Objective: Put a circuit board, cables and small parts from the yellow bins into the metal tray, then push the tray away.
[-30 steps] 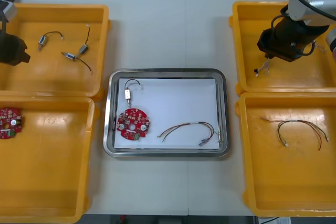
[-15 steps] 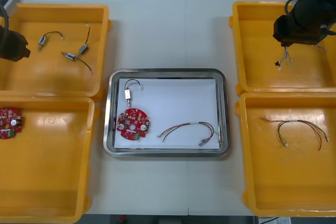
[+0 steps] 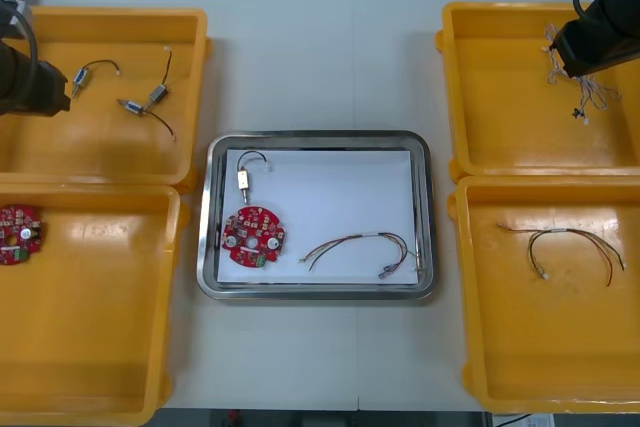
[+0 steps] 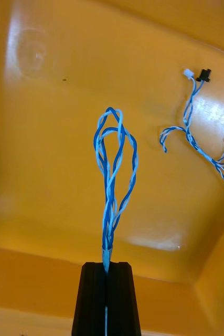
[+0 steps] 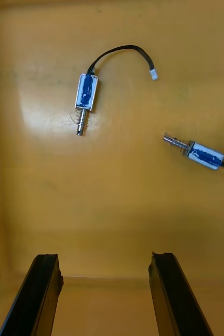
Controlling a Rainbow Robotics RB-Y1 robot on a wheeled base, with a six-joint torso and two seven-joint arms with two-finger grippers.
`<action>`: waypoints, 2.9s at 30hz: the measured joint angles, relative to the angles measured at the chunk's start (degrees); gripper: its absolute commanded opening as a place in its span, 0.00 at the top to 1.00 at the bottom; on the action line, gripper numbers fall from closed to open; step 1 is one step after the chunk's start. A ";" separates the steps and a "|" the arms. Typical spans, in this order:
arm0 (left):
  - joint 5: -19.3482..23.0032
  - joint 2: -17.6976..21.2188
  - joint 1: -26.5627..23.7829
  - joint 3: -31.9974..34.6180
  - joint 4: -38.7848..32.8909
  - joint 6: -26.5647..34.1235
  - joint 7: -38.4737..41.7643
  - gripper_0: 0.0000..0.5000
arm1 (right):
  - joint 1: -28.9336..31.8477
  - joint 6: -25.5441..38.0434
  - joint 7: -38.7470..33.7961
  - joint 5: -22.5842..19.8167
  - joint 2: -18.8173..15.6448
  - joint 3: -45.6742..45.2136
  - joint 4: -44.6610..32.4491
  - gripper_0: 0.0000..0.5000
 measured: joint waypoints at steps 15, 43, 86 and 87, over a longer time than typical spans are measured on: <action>-4.82 -2.38 -6.97 -6.63 7.33 -0.01 29.48 0.00 | 0.49 8.76 19.43 -3.05 2.70 0.74 -13.27 1.00; -13.34 -9.69 -17.06 -10.74 25.83 -9.39 57.62 0.00 | 0.54 -2.07 20.74 -6.51 13.85 26.14 -22.42 1.00; -15.70 -13.63 -18.51 -12.78 33.81 -11.73 57.62 1.00 | 3.13 -14.45 20.70 -12.14 12.23 41.03 -20.49 0.00; -15.70 -13.64 -18.51 -12.78 33.81 -11.73 57.62 1.00 | 3.13 -14.37 20.70 -12.31 12.01 41.01 -20.64 0.00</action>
